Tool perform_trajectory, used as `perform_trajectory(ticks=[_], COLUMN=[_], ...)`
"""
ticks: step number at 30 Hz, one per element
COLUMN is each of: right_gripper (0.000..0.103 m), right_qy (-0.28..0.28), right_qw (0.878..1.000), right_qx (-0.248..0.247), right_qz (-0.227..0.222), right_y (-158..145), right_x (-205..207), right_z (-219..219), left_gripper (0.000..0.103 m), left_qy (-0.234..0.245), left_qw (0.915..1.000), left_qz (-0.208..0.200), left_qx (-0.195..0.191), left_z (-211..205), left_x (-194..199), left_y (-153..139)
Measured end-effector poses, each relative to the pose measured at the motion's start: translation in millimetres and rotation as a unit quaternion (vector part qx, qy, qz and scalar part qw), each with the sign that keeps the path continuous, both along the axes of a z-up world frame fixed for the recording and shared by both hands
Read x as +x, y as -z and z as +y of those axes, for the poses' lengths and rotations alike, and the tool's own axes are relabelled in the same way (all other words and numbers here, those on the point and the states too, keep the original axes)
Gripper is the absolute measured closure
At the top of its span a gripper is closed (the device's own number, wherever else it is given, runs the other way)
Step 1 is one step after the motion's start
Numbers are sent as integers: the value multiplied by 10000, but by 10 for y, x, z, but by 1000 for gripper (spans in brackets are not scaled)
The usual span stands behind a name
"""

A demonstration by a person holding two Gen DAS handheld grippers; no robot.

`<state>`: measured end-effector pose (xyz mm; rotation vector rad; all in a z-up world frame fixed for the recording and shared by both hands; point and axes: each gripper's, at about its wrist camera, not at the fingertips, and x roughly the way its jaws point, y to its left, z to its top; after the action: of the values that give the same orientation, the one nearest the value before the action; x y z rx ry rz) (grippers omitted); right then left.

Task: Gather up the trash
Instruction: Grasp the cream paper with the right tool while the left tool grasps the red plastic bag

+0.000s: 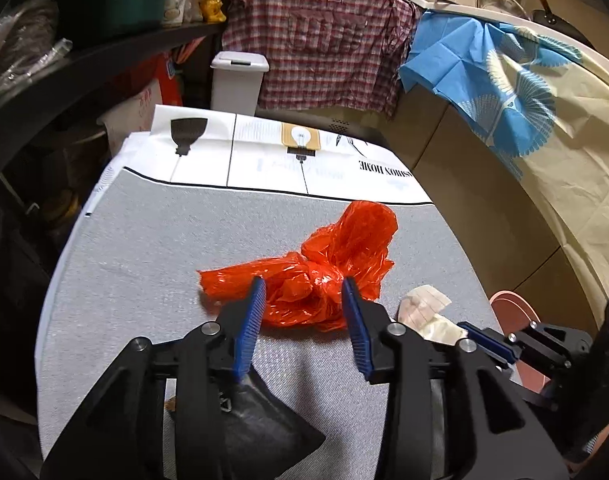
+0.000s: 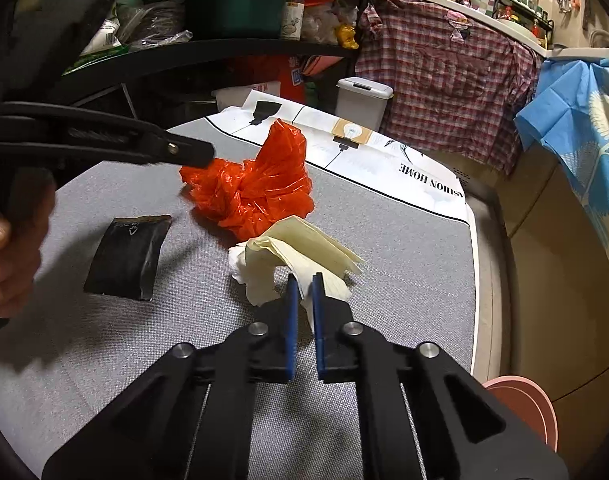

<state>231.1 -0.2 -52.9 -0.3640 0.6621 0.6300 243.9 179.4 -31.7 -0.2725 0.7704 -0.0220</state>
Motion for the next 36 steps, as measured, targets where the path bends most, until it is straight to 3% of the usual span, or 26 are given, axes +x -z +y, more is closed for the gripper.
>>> perform_trajectory(ticks=[4, 12, 14, 22, 36], right_gripper=[102, 102, 102, 102, 102], right_qy=[52, 170, 171, 226, 389], right_qw=[9998, 9989, 9989, 9982, 9972], right_qx=[145, 363, 361, 468, 622], right_qz=[91, 238, 250, 309, 166], right_y=[-40, -94, -89, -121, -313], right_x=[21, 66, 58, 72, -6], right_z=[-70, -195, -194, -231, -426], left_gripper=[57, 56, 59, 88, 89], left_qy=[-10, -71, -49, 77, 47], left_qw=[9999, 9991, 9991, 9990, 9996], left_qz=[108, 413, 420, 430, 52], left_qx=[17, 28, 2, 121, 267], left_z=[-62, -107, -106, -167, -194], left_x=[93, 248, 251, 211, -78], left_y=[71, 243, 248, 212, -139])
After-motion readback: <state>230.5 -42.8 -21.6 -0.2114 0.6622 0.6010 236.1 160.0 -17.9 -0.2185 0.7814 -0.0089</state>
